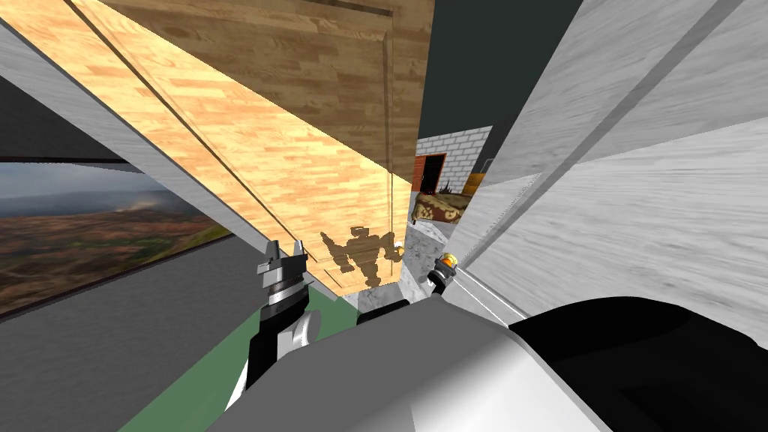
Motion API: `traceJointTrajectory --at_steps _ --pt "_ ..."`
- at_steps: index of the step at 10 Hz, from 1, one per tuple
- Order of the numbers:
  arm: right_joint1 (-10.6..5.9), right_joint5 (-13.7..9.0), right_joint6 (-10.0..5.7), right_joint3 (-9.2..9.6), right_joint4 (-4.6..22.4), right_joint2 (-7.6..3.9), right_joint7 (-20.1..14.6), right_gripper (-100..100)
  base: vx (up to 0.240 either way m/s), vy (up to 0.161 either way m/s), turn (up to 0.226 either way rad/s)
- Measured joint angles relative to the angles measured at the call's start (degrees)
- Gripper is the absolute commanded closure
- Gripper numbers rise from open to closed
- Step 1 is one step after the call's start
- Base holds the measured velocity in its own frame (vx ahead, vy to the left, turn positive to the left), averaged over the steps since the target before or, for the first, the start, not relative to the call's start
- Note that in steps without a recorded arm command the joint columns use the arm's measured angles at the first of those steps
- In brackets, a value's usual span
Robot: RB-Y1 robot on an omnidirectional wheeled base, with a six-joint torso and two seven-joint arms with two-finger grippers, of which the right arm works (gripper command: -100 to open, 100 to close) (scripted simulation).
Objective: Push the door open
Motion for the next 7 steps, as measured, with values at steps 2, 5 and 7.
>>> traceJointTrajectory --at_steps 2,5,7 --pt "-0.74 -0.6 -0.84 -0.73 1.1 -0.48 -0.1 100 0.023 -0.047 0.048" --pt "-2.56 -1.6 -3.59 -2.08 4.0 -0.35 -0.6 100 0.025 -0.099 0.14" --pt "-2.02 -2.5 -4.65 -3.09 3.1 -0.01 -0.1 100 0.026 -0.107 0.084"
